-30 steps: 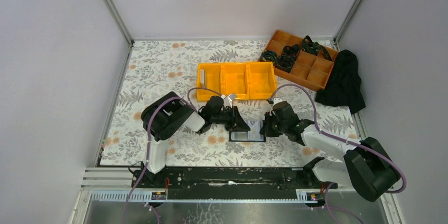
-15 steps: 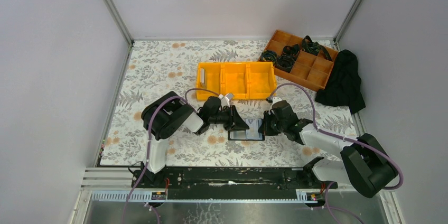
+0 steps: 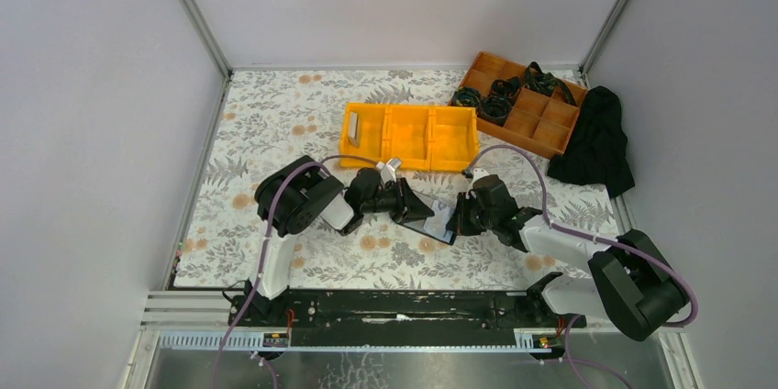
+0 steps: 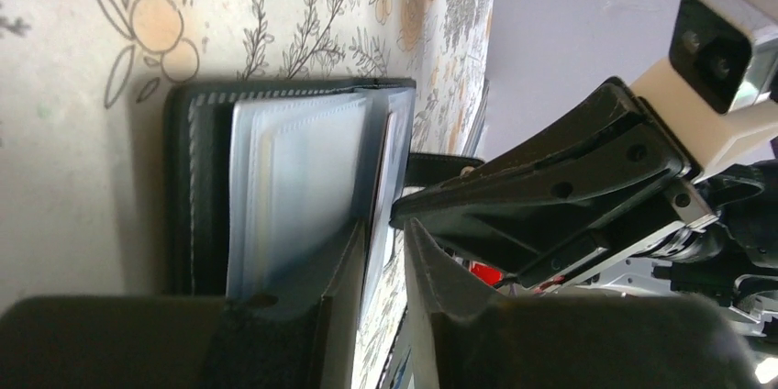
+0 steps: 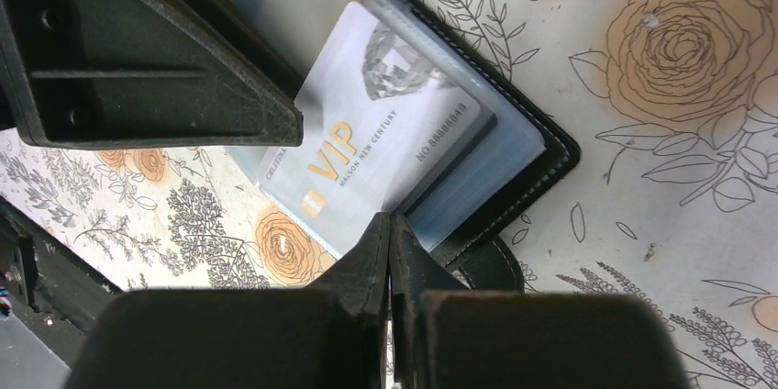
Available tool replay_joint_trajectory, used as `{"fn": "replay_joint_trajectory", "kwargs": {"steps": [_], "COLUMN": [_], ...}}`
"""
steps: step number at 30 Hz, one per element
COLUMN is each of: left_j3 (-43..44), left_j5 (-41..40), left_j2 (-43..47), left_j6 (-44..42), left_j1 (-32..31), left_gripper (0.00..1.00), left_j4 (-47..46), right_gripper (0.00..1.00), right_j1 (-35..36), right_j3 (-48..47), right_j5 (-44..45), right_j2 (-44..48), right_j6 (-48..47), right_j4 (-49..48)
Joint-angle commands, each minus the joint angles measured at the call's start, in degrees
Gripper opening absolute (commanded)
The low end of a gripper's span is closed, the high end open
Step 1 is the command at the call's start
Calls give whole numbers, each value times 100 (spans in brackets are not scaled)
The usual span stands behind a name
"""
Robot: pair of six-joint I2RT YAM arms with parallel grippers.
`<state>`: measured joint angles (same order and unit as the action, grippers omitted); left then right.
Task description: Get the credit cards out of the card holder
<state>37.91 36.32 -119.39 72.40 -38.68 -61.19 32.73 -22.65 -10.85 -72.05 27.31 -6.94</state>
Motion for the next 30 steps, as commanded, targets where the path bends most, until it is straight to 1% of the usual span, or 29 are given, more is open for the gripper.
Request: {"fn": "replay_joint_trajectory", "kwargs": {"steps": [1, 6, 11, 17, 19, 24, 26, 30], "left_j3": [233, 135, 52, -117, -183, -298, -346, -406], "left_j5": [493, 742, 832, 795, 803, 584, 553, 620], "left_j2": [-117, -212, -304, -284, -250, -30, 23, 71], "left_j6": [355, 720, 805, 560, 451, -12, -50, -7], "left_j1": [-377, -380, -402, -395, -408, -563, -637, -672], "left_gripper": [28, 24, 17, 10, 10, 7, 2, 1], "left_j4": [-821, -1430, -1619, -1363, -1241, -553, -528, -656], "right_gripper": [2, 2, 2, 2, 2, 2, 2, 2], "right_j1": [76, 76, 77, 76, 76, 76, 76, 76], "right_j3": [191, 165, 157, 103, 43, -91, -111, -130], "right_j5": [-207, -181, -140, 22, 151, 443, 468, 472], "right_j2": [-393, -479, -480, -211, -65, 193, 185, 169], "right_j6": [81, 81, 85, 55, -7, -110, -108, -110], "right_j4": [-178, -212, -191, 84, 293, 626, 648, 624]}}
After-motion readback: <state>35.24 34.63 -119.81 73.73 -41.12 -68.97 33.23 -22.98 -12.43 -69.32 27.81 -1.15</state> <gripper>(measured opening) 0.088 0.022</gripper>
